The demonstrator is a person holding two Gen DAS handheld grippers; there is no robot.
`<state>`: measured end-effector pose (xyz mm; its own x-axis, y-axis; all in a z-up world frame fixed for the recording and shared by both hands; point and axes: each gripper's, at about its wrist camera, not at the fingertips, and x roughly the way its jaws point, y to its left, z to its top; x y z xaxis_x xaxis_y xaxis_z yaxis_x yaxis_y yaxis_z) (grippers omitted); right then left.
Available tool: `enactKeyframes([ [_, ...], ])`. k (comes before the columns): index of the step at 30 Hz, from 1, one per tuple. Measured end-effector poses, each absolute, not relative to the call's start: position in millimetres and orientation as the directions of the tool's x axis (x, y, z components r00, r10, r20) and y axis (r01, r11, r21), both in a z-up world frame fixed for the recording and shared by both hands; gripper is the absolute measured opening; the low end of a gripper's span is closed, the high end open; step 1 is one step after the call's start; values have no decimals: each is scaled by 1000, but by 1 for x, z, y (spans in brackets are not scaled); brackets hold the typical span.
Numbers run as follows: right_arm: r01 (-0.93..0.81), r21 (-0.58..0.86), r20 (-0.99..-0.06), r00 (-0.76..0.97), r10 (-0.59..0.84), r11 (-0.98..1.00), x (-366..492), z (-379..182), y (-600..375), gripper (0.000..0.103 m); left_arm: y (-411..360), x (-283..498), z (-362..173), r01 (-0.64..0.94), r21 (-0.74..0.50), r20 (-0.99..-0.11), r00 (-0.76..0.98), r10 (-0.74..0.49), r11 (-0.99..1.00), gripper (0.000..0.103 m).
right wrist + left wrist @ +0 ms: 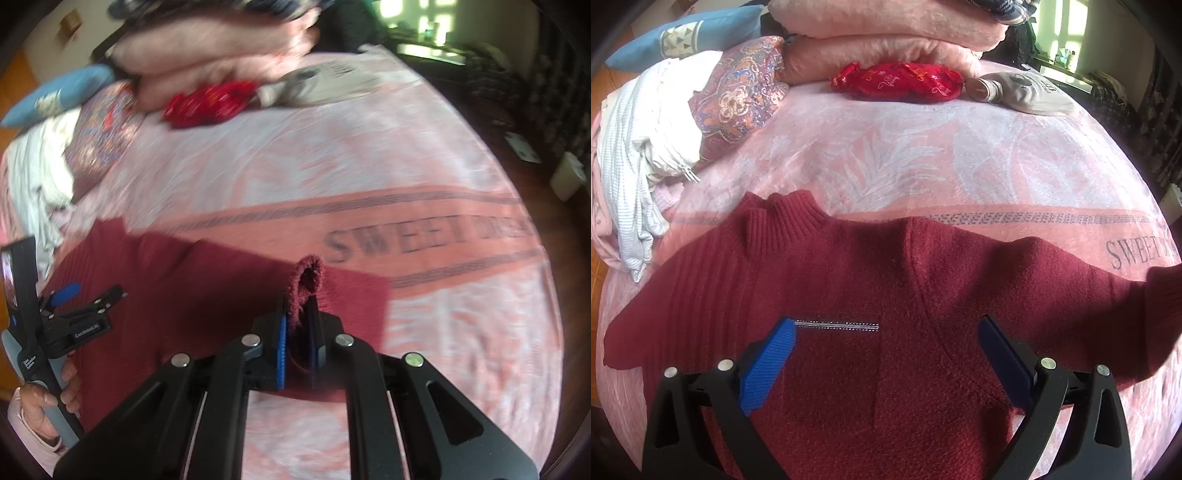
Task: Fold small clothes
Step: 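Carry the cuff across the sweater body with the right tool and release, then grasp the folded sleeve cuff with the left tool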
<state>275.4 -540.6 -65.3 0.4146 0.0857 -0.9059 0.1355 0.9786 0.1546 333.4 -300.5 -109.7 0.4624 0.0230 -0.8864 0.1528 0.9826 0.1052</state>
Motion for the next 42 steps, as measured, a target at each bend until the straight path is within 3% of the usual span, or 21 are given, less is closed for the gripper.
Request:
enactKeyframes([
  [4,76,204,-929,330,169,976,286,-100,-502,17,-297,334,-114,154,93,-895,446,14,984,99],
  [6,68,275,-912,334,238,959,281,-102,-498,31,-298,331,-117,164,80,-899,438,0,983,99],
  [9,63,308,-886,382,262,949,265,-85,-509,33,-307,326,-116,200,50,-901,431,-42,979,99],
  [11,82,361,-859,418,296,929,251,-69,-527,58,-319,321,-114,234,18,-902,424,-86,972,99],
  [13,57,439,-814,448,370,896,238,-58,-542,67,-331,318,-114,258,-19,-907,402,-125,966,99],
  [22,109,315,-868,434,240,943,205,-60,-568,57,-377,308,-135,293,-164,-938,251,-241,942,99],
  [28,118,299,-873,435,222,947,193,-73,-577,55,-412,304,-155,338,-186,-948,185,-260,922,98],
  [31,135,298,-873,439,213,945,185,-77,-587,55,-425,304,-167,348,-222,-946,149,-288,911,87],
  [37,176,290,-882,431,191,941,172,-89,-605,55,-451,295,-171,403,-181,-943,188,-274,897,80],
  [40,196,297,-882,431,190,935,168,-93,-613,55,-455,295,-173,407,-130,-946,221,-236,904,57],
  [42,204,300,-882,432,189,932,167,-95,-616,55,-451,297,-169,394,-159,-939,223,-262,905,32],
])
